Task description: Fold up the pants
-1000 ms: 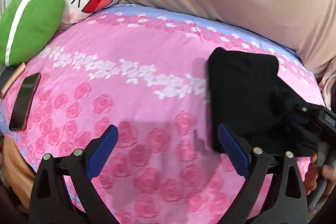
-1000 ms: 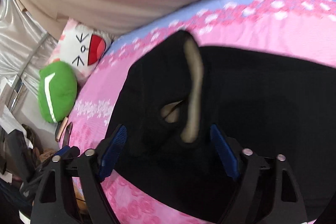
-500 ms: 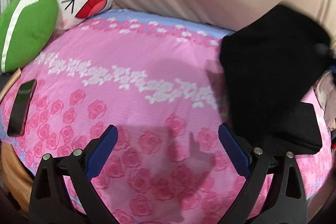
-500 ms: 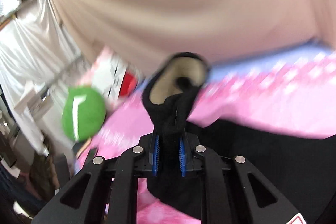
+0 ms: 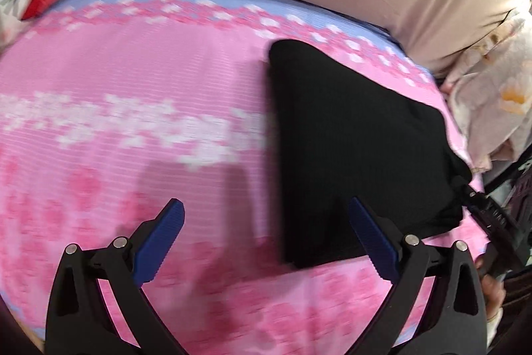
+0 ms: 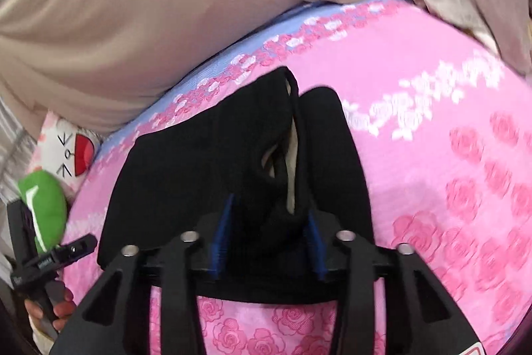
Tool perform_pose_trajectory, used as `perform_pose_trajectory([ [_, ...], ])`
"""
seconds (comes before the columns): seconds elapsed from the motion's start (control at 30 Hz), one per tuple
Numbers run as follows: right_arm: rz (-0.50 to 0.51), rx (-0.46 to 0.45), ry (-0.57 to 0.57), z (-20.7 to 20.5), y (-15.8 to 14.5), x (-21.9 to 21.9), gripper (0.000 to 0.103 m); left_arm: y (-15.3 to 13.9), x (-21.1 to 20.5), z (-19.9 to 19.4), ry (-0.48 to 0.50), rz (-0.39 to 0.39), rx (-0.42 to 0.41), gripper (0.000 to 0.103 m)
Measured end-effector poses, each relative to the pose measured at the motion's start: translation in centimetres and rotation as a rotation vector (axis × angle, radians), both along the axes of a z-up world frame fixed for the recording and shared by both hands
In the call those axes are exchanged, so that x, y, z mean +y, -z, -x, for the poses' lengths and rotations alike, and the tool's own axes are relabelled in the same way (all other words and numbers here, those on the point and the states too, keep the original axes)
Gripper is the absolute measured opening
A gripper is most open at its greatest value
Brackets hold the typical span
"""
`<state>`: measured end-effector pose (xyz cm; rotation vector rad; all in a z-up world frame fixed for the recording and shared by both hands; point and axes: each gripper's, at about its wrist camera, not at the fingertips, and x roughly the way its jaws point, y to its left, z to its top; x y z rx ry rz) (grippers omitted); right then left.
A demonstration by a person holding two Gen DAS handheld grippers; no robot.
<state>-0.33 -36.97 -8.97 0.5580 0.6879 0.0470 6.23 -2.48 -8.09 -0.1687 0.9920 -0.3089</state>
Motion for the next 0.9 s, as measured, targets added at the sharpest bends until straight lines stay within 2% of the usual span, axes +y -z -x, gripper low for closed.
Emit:
perform_pose_trajectory([
  [0.03, -0.002, -0.005, 0.000, 0.2, -0.1, 0.0, 0.055, 0.4, -0.6, -0.5, 0.001, 0.014, 0.022, 0.097],
  [0.07, -0.018, -0.018, 0.001, 0.1, -0.4, -0.2, 0.065, 0.8, -1.0, -0.9, 0.001, 0.024, 0.036, 0.097],
  [0.1, -0.037, -0.026, -0.004, 0.1, -0.4, -0.7, 0.068, 1.6, -1.4, -1.5, 0.003, 0.033, 0.066, 0.097],
  [0.2, -0.046, -0.005, -0.028, -1.1, 0.7, -0.4, 0.069, 3.2, -1.8, -2.4, 0.007, 0.092, 0.129, 0.098],
  [0.23, -0.036, -0.007, -0.028, -1.2, 0.8, -0.1, 0.069, 2.9, -2.0, -2.4, 0.002, 0.093, 0.098, 0.098],
  [0.33, 0.021, -0.008, -0.020, -1.1, 0.7, 0.9, 0.069, 3.1, -2.9, -3.1, 0.040, 0.117, 0.087, 0.098],
  [0.4, -0.006, -0.021, -0.001, -0.7, 0.5, 0.4, 0.068, 3.1, -3.4, -3.4, 0.050, 0.110, 0.074, 0.095],
  [0.47, -0.059, -0.044, 0.046, 0.1, 0.0, -0.8, 0.069, 2.9, -4.3, -3.5, 0.095, 0.092, 0.066, 0.075],
  [0.5, -0.069, -0.047, 0.086, 0.5, -0.2, -1.7, 0.073, 2.8, -4.8, -3.6, 0.132, 0.098, 0.071, 0.062],
  [0.57, -0.051, -0.015, 0.124, 0.3, 0.1, -2.7, 0.086, 2.5, -4.9, -3.5, 0.135, 0.087, 0.050, 0.051],
  [0.63, -0.041, 0.085, 0.105, -1.2, 1.6, -2.9, 0.086, 2.0, -4.6, -3.5, 0.143, 0.102, 0.040, 0.039],
  [0.67, -0.095, 0.114, 0.040, -2.1, 2.9, -2.4, 0.076, 1.9, -4.3, -3.5, 0.146, 0.117, 0.044, 0.037],
  [0.7, -0.102, 0.098, 0.028, -2.2, 3.0, -1.9, 0.064, 1.8, -3.9, -3.6, 0.148, 0.133, 0.050, 0.034],
  [0.77, -0.038, 0.071, -0.002, -1.9, 1.8, 0.4, 0.047, 1.2, -2.7, -3.7, 0.151, 0.173, 0.064, 0.032],
  [0.83, -0.035, 0.038, -0.040, -1.5, 0.2, 2.1, 0.043, 0.2, -1.1, -3.4, 0.144, 0.181, 0.054, 0.031],
  [0.9, -0.072, 0.010, -0.111, -0.9, -0.8, 3.8, 0.042, -1.7, 1.3, -2.2, 0.109, 0.136, 0.008, 0.031],
])
